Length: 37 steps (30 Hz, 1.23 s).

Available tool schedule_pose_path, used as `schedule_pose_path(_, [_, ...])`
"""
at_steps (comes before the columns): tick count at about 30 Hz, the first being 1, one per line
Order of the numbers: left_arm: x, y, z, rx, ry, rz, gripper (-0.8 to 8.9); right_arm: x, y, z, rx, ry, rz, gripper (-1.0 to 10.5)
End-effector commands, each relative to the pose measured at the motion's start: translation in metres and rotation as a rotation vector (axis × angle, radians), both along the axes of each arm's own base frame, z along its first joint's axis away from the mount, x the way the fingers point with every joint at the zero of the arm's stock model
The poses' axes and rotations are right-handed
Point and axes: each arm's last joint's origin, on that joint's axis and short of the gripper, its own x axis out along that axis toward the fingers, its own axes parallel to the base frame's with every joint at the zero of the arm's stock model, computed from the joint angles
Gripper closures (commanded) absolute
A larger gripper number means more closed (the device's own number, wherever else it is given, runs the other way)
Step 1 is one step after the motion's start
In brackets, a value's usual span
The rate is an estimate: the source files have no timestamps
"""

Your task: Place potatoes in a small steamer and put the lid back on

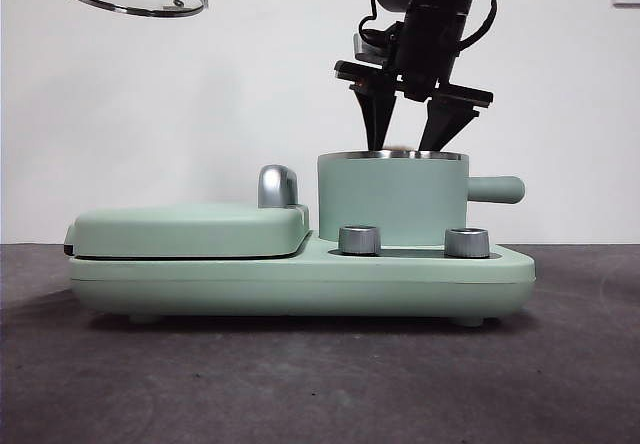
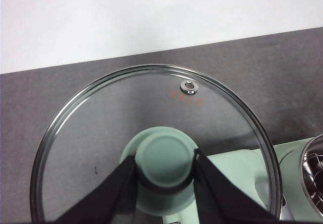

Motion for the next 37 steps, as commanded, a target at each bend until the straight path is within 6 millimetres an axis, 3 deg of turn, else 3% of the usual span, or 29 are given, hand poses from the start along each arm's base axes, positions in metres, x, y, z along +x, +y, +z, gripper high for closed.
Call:
schedule_pose_path(1, [-0.003,-0.002,0.009,-0.010,-0.056,-0.009,7.99,0.004,0.004,0.001,0.007,-0.014,0.006,5.3])
schedule_pose_path(5, [-0.002,-0.005,0.007,-0.011,-0.045,-0.015,7.99,-0.003,0.001,0.029,0.032,-0.075,0.005,5.3])
schedule_pose_path(9, [0.000,-0.008,0.003,-0.008,-0.028,-0.022,7.99,-0.026,-0.010,0.075,0.054,-0.139,0.004,5.3])
schedule_pose_path(14, [0.004,-0.016,-0.006,-0.001,0.005,-0.043,7.99,-0.074,-0.032,0.124,-0.024,-0.224,-0.044,5.3])
schedule_pose_path(23, [0.001,-0.039,-0.010,-0.063,0.028,-0.166,7.99,-0.175,-0.066,0.184,-0.035,-0.348,-0.030,5.3])
schedule_pose_path(29, [-0.010,-0.070,-0.009,-0.069,0.029,-0.256,7.99,-0.247,-0.092,0.194,0.023,-0.423,0.029,5.4])
schedule_pose_path(32, [-0.018,-0.091,-0.010,-0.068,0.032,-0.317,7.99,-0.279,-0.106,0.185,0.069,-0.418,0.023,5.4])
schedule_pose_path(37, [-0.032,-0.130,-0.018,-0.059,0.053,-0.426,7.99,-0.309,-0.122,0.162,0.126,-0.430,-0.009,5.4])
